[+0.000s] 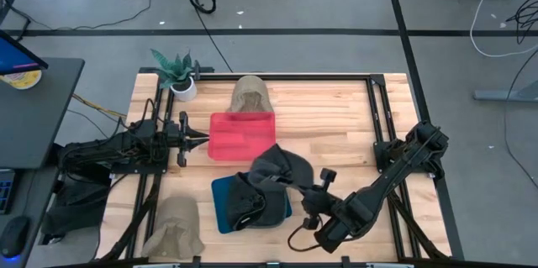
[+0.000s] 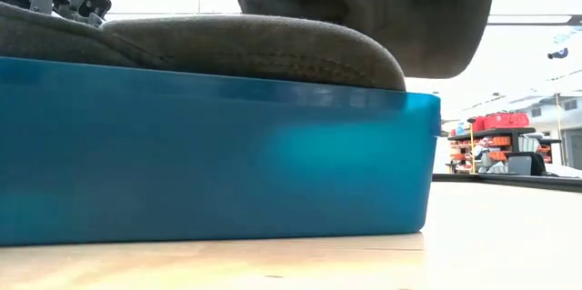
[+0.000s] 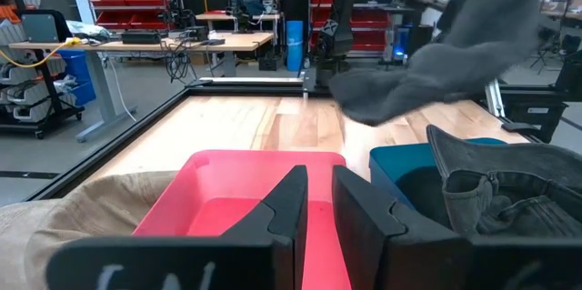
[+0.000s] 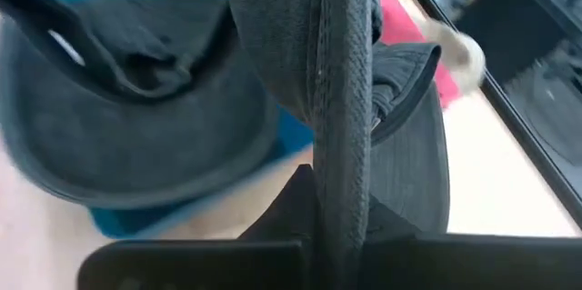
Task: Pick & Place hat
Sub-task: Put the black cap into the blue bin
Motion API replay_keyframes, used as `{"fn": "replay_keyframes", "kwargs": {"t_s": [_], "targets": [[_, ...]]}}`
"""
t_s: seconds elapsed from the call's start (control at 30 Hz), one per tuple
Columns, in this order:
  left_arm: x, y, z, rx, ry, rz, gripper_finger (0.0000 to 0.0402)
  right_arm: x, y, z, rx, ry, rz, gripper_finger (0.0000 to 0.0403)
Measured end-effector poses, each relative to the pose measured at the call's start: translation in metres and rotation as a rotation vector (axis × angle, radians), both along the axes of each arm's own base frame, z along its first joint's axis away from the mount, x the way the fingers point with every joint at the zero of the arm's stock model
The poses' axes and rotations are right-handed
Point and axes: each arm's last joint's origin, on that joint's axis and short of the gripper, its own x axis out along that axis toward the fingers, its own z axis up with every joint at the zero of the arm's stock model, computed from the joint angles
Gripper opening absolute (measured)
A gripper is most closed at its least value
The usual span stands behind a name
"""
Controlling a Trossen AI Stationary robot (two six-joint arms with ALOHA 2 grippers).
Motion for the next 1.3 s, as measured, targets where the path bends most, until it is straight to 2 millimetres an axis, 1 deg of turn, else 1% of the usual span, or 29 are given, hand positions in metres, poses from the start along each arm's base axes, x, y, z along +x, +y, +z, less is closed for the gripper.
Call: {"fn": "replay_keyframes", "kwargs": {"t_s": [0.37,0.53,0.73,0.87,0.93,1.0,1.17,1.3], "targets": [[0.0,0.0,0.0,0.0,0.0,0.0,0.0058,0.018,0.015,0.013,-0.079,-0.14,0.136,0.0004],[0.0,0.0,0.0,0.0,0.0,0.0,0.0058,0.025,0.021,0.014,-0.111,-0.177,0.173,0.0004],[0.0,0.0,0.0,0.0,-0.002,0.001,0.0058,0.029,0.022,0.015,-0.104,-0.186,0.193,0.0004],[0.0,0.0,0.0,0.0,-0.001,0.0,0.0058,0.03,0.025,0.014,-0.1,-0.167,0.241,0.0004],[0.0,0.0,0.0,0.0,0.0,0.0,0.0058,0.033,0.026,0.009,-0.099,-0.163,0.242,0.0004],[0.0,0.0,0.0,0.0,-0.001,0.001,0.0058,0.039,0.028,0.0,-0.102,-0.137,0.266,0.0004],[0.0,0.0,0.0,0.0,-0.001,-0.001,0.0058,0.057,0.031,-0.033,-0.1,-0.068,0.31,0.0004],[0.0,0.0,0.0,0.0,0.0,0.0,0.0058,0.067,0.03,-0.05,-0.14,-0.053,0.301,0.0004]]}}
